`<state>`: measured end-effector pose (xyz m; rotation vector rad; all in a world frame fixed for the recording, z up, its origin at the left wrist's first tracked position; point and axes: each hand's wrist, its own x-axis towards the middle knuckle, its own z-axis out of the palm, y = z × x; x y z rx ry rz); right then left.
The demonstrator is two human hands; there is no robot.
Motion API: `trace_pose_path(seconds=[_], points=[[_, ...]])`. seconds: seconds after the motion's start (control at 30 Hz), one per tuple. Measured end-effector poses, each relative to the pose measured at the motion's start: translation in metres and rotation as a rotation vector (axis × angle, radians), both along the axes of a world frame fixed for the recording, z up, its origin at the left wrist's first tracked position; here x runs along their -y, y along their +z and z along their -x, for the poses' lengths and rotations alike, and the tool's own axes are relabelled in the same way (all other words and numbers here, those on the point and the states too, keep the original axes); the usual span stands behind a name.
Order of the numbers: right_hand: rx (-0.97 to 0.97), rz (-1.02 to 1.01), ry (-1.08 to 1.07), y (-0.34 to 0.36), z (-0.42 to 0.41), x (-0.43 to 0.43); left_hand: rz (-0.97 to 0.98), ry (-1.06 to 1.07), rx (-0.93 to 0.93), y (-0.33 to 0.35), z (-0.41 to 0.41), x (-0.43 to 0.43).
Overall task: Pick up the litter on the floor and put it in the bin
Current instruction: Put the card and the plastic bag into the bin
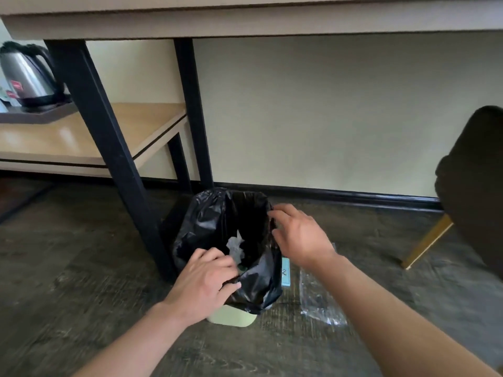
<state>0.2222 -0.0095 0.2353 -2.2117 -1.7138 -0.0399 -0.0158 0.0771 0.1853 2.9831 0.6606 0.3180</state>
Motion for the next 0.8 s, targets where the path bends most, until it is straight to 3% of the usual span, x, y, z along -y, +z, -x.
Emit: trace_pose_path(seconds=[0.23,0.6,0.8], points=[[-0.039,0.271,-0.153,-0.083,-0.061,0.054,0.000,0.021,-0.027,-0.002,-0.014,0.017],[-0.035,0.342,-0.183,-0.183,-0.095,0.024,-0.051,0.097,-0.071,0.001,-0.042,0.017],[-0.077,0.633,-0.153,-0.241,-0.084,0.027,-0.061,0.091,-0.108,-0.001,-0.045,0.012]])
